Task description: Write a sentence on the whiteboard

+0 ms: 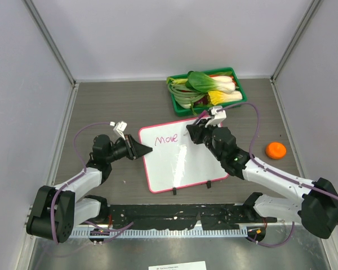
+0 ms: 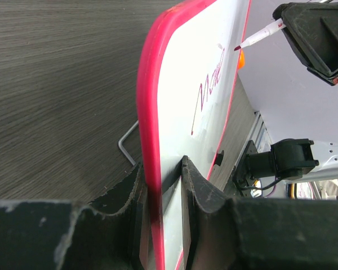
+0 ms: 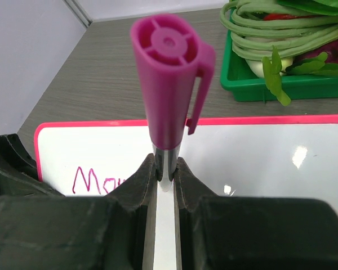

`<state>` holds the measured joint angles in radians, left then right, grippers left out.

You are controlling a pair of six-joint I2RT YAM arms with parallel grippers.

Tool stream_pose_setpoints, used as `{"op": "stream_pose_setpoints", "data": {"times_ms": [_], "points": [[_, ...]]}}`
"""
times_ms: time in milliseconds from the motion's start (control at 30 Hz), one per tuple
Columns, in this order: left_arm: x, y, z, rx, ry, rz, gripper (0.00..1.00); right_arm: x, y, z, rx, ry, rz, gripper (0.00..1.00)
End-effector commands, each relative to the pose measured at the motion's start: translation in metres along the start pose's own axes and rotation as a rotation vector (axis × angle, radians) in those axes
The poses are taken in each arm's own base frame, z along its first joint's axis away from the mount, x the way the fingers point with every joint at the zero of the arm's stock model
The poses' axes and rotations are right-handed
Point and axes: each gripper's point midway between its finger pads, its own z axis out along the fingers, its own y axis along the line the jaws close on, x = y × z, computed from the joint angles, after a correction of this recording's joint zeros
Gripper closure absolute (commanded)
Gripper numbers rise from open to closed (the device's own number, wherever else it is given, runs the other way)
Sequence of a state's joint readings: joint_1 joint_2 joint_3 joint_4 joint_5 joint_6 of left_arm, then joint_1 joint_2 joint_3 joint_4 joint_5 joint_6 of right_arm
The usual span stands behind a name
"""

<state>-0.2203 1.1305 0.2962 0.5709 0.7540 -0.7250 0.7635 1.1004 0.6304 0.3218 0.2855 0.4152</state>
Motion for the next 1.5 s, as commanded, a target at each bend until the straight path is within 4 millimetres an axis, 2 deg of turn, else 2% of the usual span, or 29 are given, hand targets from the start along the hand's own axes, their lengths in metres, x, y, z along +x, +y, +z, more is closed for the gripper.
{"op": "stream_pose_setpoints", "data": {"times_ms": [0,367,733,1200,1467], "points": [[0.008,0.027,0.000,-0.096,0.002,0.061,1.00,-0.044,0.013,0.003,-0.020,-0.127,0.015,0.99],[0.008,0.026,-0.001,-0.096,-0.001,0.066,1.00,-0.025,0.000,0.009,0.024,-0.090,-0.005,0.99],[0.007,0.025,-0.002,-0.097,-0.004,0.071,1.00,-0.009,-0.008,0.004,0.035,-0.051,-0.008,0.99],[0.007,0.026,-0.002,-0.099,-0.003,0.069,1.00,-0.001,-0.009,-0.007,0.015,-0.025,-0.002,0.99],[0.007,0.026,-0.001,-0.101,-0.004,0.069,1.00,0.001,-0.008,-0.002,0.016,-0.015,-0.013,1.00]]}}
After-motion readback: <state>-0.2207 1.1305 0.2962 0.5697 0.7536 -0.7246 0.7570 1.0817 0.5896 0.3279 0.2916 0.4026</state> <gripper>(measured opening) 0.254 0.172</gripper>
